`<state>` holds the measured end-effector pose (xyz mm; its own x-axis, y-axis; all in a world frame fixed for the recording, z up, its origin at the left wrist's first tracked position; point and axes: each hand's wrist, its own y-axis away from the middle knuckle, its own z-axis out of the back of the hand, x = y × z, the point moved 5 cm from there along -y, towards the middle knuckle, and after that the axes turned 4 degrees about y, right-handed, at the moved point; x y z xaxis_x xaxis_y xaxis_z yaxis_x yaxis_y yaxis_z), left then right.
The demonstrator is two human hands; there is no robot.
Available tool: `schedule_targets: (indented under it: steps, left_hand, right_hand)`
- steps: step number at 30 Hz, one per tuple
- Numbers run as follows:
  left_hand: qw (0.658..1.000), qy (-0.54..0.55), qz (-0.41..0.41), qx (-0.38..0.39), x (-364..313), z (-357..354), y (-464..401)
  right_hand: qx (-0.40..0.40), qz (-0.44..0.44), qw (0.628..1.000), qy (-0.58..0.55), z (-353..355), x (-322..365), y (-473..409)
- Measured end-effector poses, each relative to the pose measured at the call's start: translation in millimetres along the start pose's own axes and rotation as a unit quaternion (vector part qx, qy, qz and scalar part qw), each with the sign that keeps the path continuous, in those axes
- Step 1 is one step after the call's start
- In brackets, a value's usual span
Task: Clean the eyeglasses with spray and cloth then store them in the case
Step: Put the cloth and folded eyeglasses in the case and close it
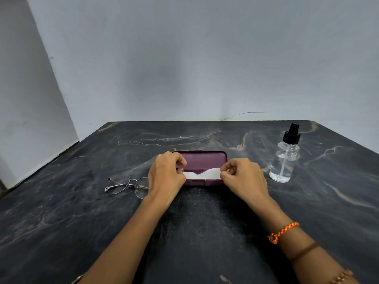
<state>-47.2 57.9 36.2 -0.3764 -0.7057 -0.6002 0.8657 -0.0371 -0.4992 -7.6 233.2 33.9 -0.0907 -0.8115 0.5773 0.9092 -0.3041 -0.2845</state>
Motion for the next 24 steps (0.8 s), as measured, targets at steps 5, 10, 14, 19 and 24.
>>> schedule_targets:
  steps: [5,10,14,19,24]
  left_hand:
    - [0.999,-0.037,0.001,-0.002,-1,1,1]
    - [0.999,-0.042,0.005,0.021,-1,-1,3]
    - [0.997,-0.051,0.007,0.048,0,-5,4]
    - [0.996,-0.071,0.012,0.044,1,-5,2]
    - [0.997,-0.045,0.022,0.055,4,-6,2]
  right_hand:
    - [-0.003,0.014,1.000,0.026,0,1,2]
    - [-0.013,0.028,0.998,0.051,1,2,3]
    - [-0.010,0.040,0.996,0.080,0,4,4]
    - [-0.004,0.052,0.989,0.138,0,3,3]
    - [-0.037,0.104,0.988,0.112,5,11,4]
